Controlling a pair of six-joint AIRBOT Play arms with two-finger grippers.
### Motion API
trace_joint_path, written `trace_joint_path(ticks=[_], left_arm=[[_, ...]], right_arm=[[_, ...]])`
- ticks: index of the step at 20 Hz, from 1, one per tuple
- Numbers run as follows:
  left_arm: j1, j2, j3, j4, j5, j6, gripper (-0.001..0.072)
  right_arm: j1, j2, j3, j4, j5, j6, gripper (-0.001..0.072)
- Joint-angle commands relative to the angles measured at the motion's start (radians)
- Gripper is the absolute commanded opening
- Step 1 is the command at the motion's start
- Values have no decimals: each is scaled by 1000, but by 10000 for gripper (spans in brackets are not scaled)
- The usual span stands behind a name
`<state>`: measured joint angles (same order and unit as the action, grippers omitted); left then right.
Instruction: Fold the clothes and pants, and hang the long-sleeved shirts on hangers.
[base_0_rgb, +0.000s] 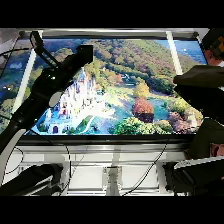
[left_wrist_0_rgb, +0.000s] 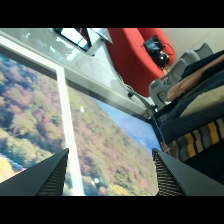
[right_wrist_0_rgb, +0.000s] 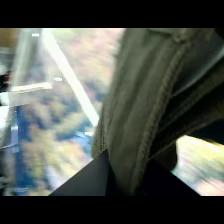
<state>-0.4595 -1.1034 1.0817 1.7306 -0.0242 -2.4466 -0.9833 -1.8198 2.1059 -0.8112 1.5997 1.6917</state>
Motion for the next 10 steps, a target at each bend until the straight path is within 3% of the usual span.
trace_joint_path(ticks=[1, 4, 7, 10], left_arm=[[0, 1, 0, 0, 0, 0, 600], [0, 1, 0, -3, 0, 0, 600], [0, 1, 0, -3, 0, 0, 600], [0, 1, 0, -3, 0, -1, 600]], right_arm=[[-77, 5, -39, -277, 178, 2, 43], [-82, -10, -106, -470, 216, -3, 45], [-75, -41, -108, -468, 177, -6, 54], [-63, -40, -106, -467, 94, -7, 261]])
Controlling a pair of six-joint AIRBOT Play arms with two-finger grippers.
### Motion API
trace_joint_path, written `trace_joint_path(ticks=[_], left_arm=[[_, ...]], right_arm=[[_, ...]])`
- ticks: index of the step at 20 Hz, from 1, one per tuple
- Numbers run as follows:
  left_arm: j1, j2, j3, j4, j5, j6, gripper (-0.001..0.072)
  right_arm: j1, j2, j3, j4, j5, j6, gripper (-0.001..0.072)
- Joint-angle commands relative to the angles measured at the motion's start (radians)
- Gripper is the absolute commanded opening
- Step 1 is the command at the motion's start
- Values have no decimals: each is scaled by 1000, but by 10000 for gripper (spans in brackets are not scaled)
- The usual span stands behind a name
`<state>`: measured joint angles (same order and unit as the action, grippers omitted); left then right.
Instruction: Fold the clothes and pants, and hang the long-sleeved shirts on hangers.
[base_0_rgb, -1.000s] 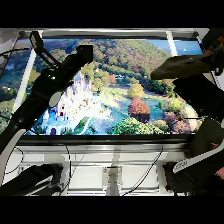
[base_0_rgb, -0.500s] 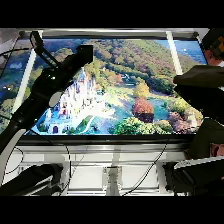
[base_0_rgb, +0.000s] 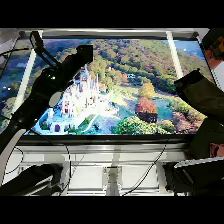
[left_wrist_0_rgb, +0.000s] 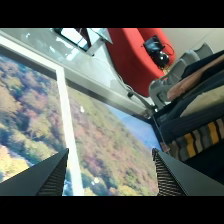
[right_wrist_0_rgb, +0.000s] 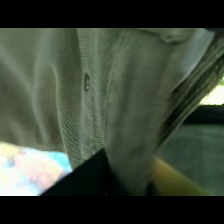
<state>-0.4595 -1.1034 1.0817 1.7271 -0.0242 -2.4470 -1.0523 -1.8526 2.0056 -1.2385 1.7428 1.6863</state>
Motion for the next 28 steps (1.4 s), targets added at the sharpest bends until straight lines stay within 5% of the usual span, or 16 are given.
trace_joint_path(ticks=[1, 4, 6, 16, 17, 19, 20, 23, 25, 28], left_arm=[[0, 1, 0, 0, 0, 0, 600], [0, 1, 0, 0, 0, 0, 600], [0, 1, 0, 0, 0, 0, 601], [0, 1, 0, 1, 0, 0, 600], [0, 1, 0, 1, 0, 0, 600], [1, 1, 0, 1, 0, 0, 597], [2, 1, 0, 1, 0, 0, 544], [18, 14, 0, 2, -1, 8, 97], [50, 55, 1, 5, -51, 151, 41], [128, 161, 0, 5, -372, 236, 40]], right_arm=[[12, -8, -2, -37, -66, -2, 280], [19, -8, 18, -34, -83, -1, 318], [19, -7, 35, -8, -86, -1, 535], [21, 57, 72, 124, -135, 3, 530], [21, 57, 72, 208, -131, 3, 508], [26, 57, 72, 409, -111, -11, 143], [37, 58, 72, 515, -100, -50, 47], [116, 64, 71, 702, -51, -149, 45], [206, 85, 67, 702, -51, -163, 44], [367, 122, 61, 670, -57, -178, 44]])
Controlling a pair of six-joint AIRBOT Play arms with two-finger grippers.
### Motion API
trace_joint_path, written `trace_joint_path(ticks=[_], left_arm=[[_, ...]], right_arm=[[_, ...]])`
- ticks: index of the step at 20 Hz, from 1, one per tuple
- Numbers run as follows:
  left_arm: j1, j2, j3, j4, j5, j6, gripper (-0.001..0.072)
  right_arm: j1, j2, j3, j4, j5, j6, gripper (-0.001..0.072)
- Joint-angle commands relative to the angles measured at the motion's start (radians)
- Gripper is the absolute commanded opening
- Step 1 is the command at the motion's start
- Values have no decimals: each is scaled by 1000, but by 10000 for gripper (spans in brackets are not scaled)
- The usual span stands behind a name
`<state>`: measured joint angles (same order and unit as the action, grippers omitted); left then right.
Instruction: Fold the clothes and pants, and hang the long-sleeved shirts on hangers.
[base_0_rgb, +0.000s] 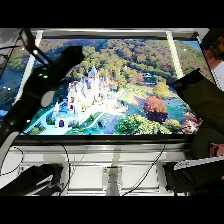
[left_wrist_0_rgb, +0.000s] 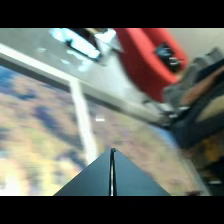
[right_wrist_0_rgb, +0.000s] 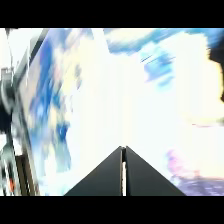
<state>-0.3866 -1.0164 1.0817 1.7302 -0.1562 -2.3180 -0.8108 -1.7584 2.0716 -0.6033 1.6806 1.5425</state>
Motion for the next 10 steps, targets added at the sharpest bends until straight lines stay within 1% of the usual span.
trace_joint_path(ticks=[1, 2, 4, 7, 10], left_arm=[[81, 122, 0, 2, -346, 151, 39], [99, 169, 0, 2, -413, 195, 39], [120, 270, 0, 1, -470, 270, 39], [129, 413, 0, -3, -534, 277, 38], [129, 501, 0, -3, -626, 277, 40]], right_arm=[[187, 42, -5, 18, -2, -34, 44], [246, 57, -5, 14, -10, -34, 44], [352, 83, -4, 14, -40, -34, 44], [492, 107, -5, 15, -60, -22, 44], [592, 106, -5, -2, -69, -14, 46]])
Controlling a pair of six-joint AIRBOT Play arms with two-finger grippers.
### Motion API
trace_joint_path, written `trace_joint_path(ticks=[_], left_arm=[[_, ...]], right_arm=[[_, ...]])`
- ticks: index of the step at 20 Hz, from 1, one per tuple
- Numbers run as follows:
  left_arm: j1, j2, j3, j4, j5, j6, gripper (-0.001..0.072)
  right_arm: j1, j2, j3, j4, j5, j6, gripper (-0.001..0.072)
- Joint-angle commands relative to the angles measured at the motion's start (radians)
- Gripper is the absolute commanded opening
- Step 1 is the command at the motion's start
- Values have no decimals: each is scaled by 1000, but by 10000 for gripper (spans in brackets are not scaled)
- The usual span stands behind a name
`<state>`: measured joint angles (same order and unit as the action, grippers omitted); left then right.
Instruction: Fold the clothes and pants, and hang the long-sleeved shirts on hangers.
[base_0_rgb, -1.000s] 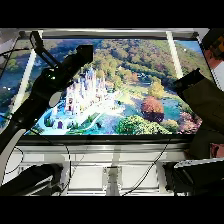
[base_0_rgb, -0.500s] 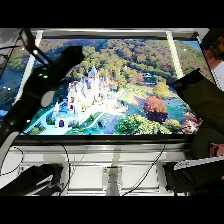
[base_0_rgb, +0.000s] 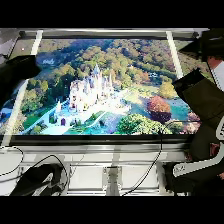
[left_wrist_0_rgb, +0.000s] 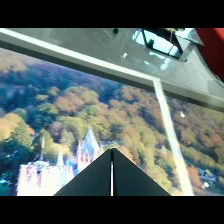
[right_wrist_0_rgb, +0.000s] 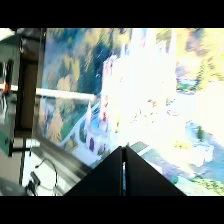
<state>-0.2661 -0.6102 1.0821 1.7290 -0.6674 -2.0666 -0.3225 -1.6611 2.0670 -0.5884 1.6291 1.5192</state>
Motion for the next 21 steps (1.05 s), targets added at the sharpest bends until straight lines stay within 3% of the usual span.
trace_joint_path(ticks=[1, 8, 21], left_arm=[[8, 116, 0, -1, -136, 26, 40], [8, 211, 0, -1, -172, 26, 41], [8, 216, 0, -1, -172, 26, 41]], right_arm=[[130, 9, 0, -18, -27, 9, 47], [243, 9, 0, -18, -78, 9, 48], [246, 9, 0, -18, -78, 9, 48]])
